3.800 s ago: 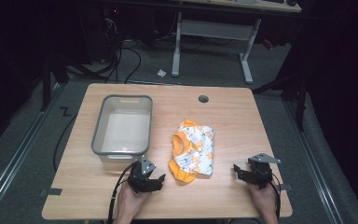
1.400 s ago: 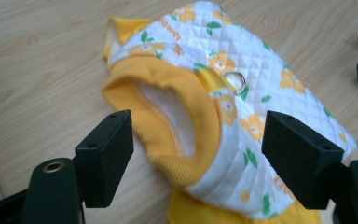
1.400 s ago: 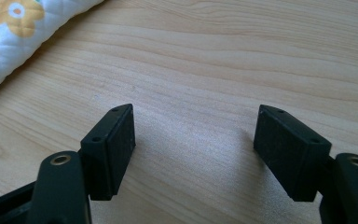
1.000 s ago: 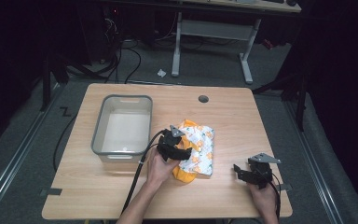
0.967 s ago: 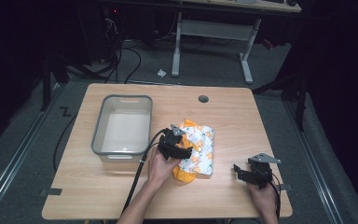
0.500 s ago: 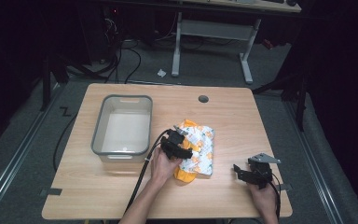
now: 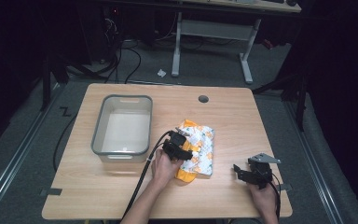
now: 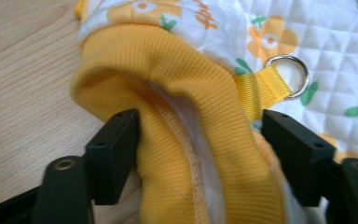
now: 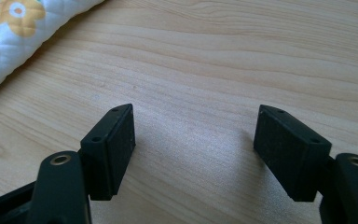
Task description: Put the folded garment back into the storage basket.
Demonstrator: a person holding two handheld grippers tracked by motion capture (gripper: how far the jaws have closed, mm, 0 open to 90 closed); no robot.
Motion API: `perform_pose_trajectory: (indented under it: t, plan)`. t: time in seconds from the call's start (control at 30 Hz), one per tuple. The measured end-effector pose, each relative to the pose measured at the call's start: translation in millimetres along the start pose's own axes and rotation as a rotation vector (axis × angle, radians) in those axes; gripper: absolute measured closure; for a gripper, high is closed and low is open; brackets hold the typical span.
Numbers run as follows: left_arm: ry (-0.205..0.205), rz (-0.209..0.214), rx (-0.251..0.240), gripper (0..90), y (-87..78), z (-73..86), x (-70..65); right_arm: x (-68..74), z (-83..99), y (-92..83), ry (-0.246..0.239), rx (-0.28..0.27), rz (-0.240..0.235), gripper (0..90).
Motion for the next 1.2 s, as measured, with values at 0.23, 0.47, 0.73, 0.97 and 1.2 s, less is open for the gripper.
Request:
perform_pose_trajectory:
  t: [0.23,0.47,0.73,0.97,1.2]
  plan:
    - [0.008,0.044,-0.006,55.9,-1.0,0.0,-3.7,0.0,0.0,0.0,0.0,0.0,0.0,29.6]
    - [-0.009,0.099,-0.018,69.6,-1.5,-0.1,-3.8,0.0,0.0,0.0,0.0,0.0,0.0,29.6]
    - [-0.025,0.125,-0.048,73.9,-8.2,-3.1,-4.3,0.0,0.0,0.0,0.0,0.0,0.0,29.6]
    - [-0.012,0.146,-0.095,74.1,-21.9,-6.9,-7.1,0.0,0.0,0.0,0.0,0.0,0.0,29.6]
    - [-0.002,0.161,-0.135,74.3,-34.4,-9.2,-10.3,0.0,0.0,0.0,0.0,0.0,0.0,29.6]
Point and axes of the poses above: each handheld gripper's, and its own axes: y roughly forward along the jaws, z roughly out of its underside, x roughly to its left, the point moved 3 cm from there along y, roughly forward along the jaws, and after that the axes turned 10 degrees about z, right-handed, at the moved point
